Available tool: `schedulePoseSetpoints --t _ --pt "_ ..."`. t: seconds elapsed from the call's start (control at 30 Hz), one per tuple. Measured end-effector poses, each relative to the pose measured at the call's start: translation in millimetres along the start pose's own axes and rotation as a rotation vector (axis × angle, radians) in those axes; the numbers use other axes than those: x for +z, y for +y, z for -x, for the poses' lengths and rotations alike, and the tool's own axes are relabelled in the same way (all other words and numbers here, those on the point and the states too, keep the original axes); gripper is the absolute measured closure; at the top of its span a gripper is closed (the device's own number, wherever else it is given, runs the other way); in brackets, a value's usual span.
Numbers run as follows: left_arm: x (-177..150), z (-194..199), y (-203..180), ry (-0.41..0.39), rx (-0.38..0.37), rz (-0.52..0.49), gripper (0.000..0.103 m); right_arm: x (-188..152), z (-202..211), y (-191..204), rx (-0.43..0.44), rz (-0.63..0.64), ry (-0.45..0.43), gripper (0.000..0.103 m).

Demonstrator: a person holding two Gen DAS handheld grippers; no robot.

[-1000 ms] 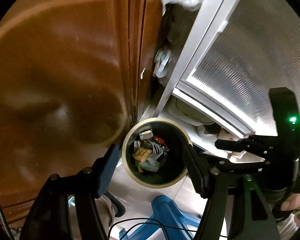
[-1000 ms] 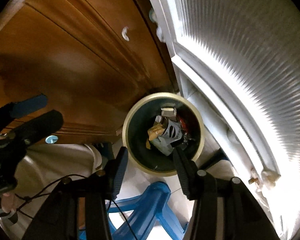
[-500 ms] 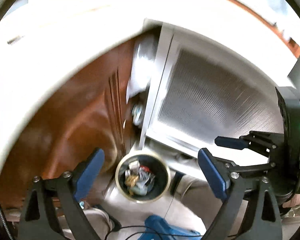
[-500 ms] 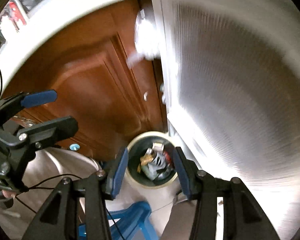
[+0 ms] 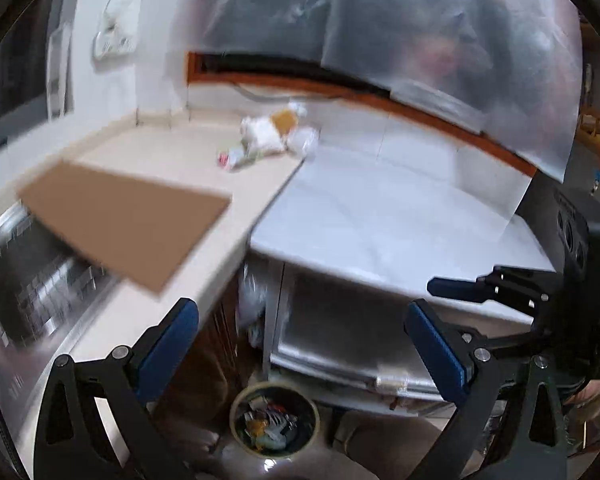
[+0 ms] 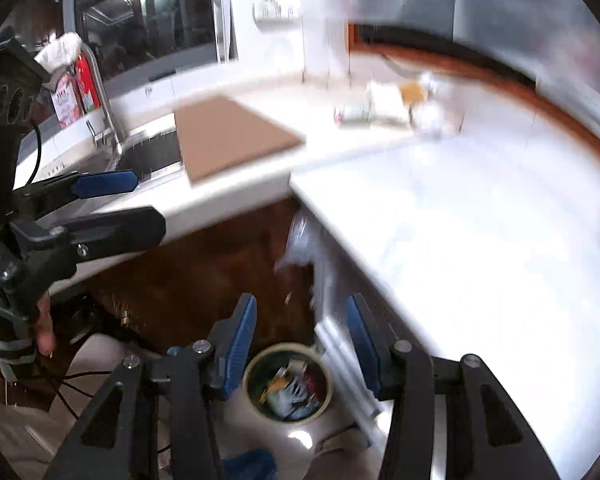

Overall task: Collect trash
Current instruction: 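Raise both tools back up toward the table, then grasp the green-white tissue pack with the left tool while the right tool grasps the clear plastic bag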

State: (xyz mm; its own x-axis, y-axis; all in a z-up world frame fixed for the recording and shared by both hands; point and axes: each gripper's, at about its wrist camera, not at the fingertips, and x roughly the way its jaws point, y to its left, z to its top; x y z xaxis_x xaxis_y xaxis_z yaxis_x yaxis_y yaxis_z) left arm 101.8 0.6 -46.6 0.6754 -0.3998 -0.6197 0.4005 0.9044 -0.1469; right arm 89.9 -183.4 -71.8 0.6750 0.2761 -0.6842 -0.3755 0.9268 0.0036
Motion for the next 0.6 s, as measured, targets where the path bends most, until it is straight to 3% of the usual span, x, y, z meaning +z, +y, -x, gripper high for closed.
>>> schedulePoseSetpoints --t 0.13,0.23,0.37,0.6 --pt "48 4 -1 -0.049 0.002 -0.036 0.001 48 12 -20 -0.036 0.005 -0.059 0.055" --pt "87 -7 3 -0.019 0.013 -0.047 0.001 84 8 -46 -0.057 -0.016 -0.084 0.049" --pt "135 -49 14 0.059 0.021 -0.057 0.001 129 -20 -79 -0.089 -0.07 -0.092 0.048" --pt "176 -156 54 0.18 0.072 -0.018 0.001 178 -88 -150 -0.089 -0.198 -0.08 0.048"
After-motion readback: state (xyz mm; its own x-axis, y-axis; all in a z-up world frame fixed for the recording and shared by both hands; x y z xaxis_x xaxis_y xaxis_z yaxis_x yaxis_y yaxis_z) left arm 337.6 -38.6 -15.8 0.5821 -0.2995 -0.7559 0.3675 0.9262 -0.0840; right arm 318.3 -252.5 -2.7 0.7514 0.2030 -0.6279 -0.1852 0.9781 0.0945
